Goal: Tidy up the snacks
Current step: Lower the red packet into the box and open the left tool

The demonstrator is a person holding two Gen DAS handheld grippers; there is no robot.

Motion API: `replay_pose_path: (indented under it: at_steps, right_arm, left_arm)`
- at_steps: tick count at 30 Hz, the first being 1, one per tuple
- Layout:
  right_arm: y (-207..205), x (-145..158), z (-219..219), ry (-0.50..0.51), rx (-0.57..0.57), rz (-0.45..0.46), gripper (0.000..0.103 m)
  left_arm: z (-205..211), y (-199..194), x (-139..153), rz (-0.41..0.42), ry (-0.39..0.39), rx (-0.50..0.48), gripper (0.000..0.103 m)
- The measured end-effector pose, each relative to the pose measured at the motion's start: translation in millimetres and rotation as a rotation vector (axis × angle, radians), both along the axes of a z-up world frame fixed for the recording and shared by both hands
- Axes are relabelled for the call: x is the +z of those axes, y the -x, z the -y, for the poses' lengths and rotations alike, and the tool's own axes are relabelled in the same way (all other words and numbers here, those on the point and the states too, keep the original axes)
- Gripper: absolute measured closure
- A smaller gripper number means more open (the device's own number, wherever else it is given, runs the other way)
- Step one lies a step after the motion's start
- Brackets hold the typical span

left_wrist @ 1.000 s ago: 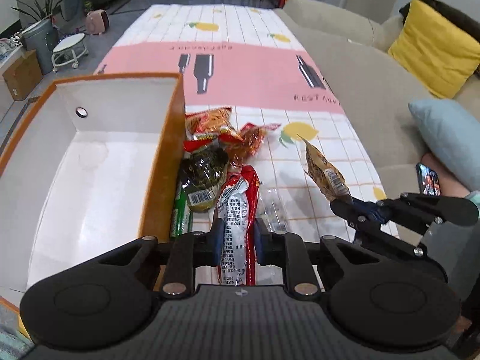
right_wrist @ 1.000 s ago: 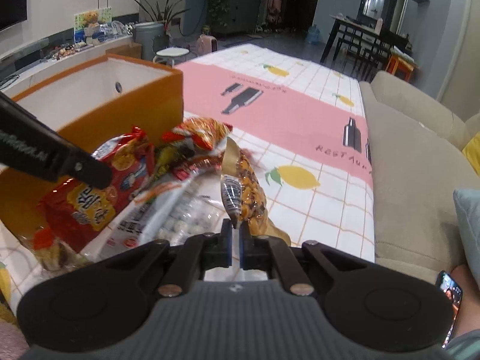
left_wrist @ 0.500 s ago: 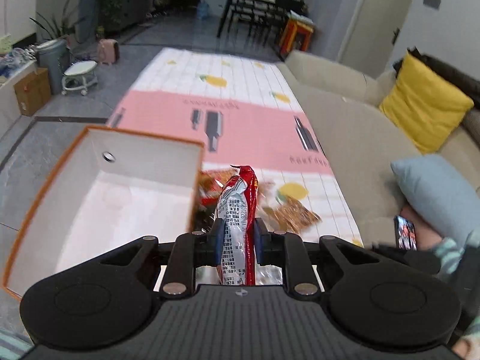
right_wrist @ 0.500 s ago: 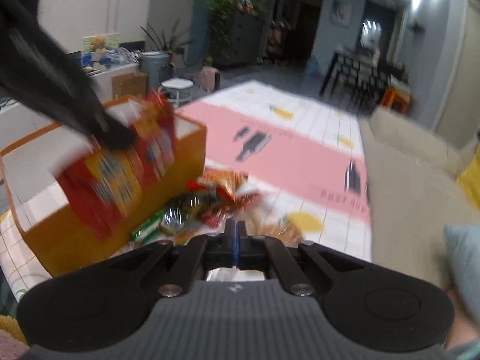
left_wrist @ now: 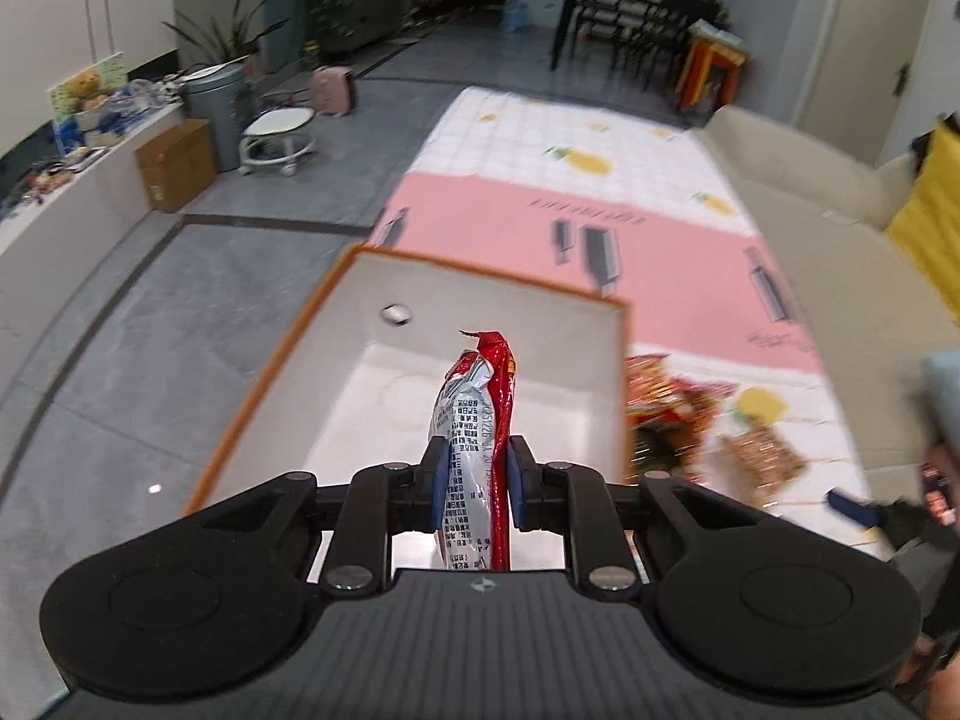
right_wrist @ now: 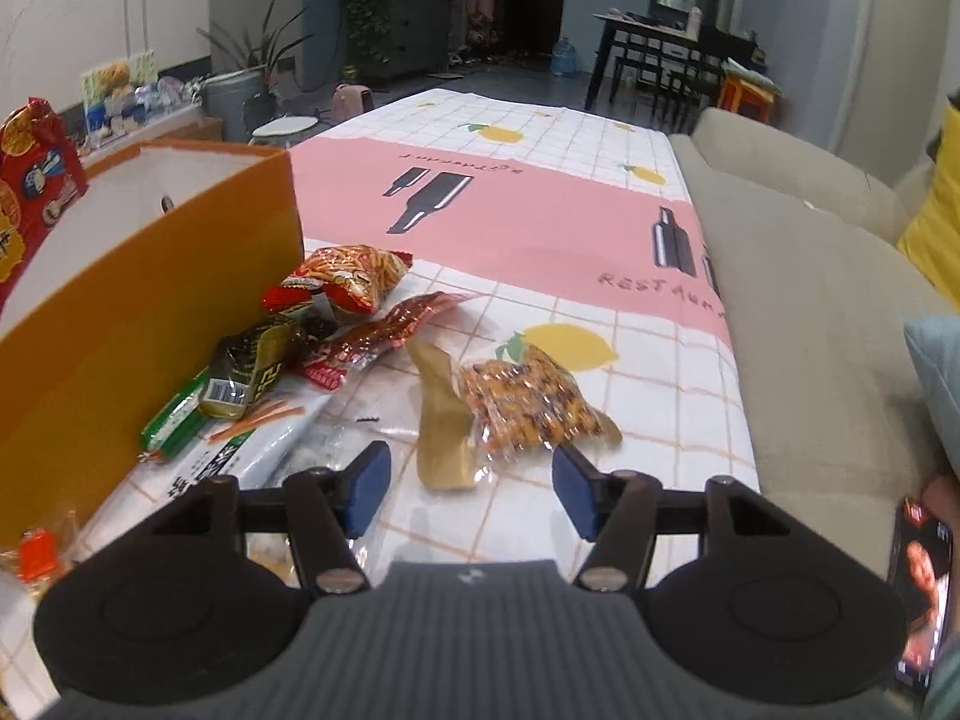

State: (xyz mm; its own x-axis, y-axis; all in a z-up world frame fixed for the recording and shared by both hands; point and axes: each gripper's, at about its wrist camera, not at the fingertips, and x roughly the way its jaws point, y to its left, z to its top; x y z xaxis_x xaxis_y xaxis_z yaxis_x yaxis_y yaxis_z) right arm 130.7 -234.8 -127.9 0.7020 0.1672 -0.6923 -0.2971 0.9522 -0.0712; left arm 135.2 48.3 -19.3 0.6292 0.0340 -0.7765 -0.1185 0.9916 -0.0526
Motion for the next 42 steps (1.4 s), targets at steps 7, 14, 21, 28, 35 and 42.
replay_pose_path:
  at_steps: [7,14,21,28,35,42]
  right_arm:
    - [-19,-17,-34,0.102,0.075,0.032,0.064]
    - [-39,-35,-50,0.213,0.069,0.023,0.087]
    - [-36,-37,-57,0.272,0.079,0.048,0.103]
    - [-27,-20,-57,0.299,0.081,0.083,0.103]
    - [-16,15,-58,0.283,0.062,0.144,0.103]
    - [-1,55,-62,0.254,0.069,0.232,0.103]
  left_arm:
    - [-14,-7,-30,-0.073,-0.131,0.022,0.082]
    - [-10,-14,-59,-0.147,-0.278,-0.028,0.082]
    - [0,-15,-84,-0.233,-0.356,-0.093,0.082]
    - [10,-14,-94,-0.278,-0.368,-0.139,0.079]
    - [3,-10,-92,-0.319,-0.262,-0.134,0.059]
    - [-4,6,-57,-0.24,-0.187,-0.139,0.042]
